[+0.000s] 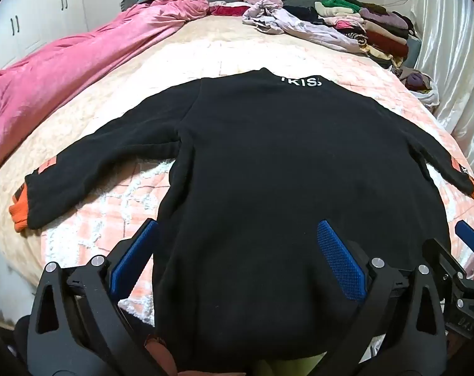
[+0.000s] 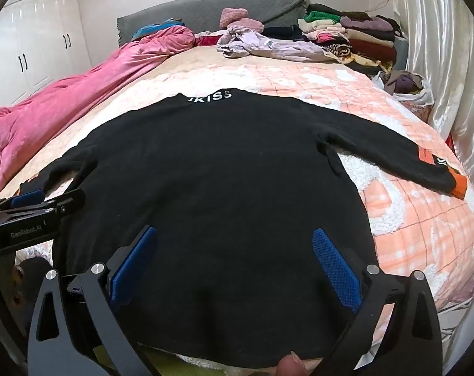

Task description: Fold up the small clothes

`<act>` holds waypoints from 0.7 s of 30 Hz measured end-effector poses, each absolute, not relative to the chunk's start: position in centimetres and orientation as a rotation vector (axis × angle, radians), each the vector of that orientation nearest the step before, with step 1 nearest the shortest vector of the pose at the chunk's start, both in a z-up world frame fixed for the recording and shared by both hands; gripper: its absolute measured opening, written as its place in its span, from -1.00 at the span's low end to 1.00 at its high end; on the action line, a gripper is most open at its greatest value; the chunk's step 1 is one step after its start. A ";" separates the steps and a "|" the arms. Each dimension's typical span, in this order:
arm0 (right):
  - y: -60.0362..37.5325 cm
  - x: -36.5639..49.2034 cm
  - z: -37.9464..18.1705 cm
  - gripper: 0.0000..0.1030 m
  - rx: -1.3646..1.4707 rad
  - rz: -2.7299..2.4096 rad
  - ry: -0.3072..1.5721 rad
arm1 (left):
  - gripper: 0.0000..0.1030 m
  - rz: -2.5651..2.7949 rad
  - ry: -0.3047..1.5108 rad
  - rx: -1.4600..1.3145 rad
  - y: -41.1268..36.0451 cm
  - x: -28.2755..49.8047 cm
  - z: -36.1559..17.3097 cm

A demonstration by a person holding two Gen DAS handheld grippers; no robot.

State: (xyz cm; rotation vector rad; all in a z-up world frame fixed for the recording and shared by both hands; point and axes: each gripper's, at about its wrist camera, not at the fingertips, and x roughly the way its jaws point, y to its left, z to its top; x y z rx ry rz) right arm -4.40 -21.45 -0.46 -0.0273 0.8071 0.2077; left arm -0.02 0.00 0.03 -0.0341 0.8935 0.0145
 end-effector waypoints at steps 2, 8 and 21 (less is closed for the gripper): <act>-21.4 -4.2 -0.5 0.92 -0.030 0.204 0.808 | 0.84 0.015 0.893 -0.036 0.0 0.0 0.0; -21.5 -4.8 0.1 0.92 -0.035 0.207 0.786 | 0.84 0.008 0.895 -0.029 -0.1 -0.1 0.1; -20.8 -5.2 -0.2 0.92 -0.057 0.200 0.788 | 0.84 0.004 0.888 -0.027 -0.8 -0.8 0.3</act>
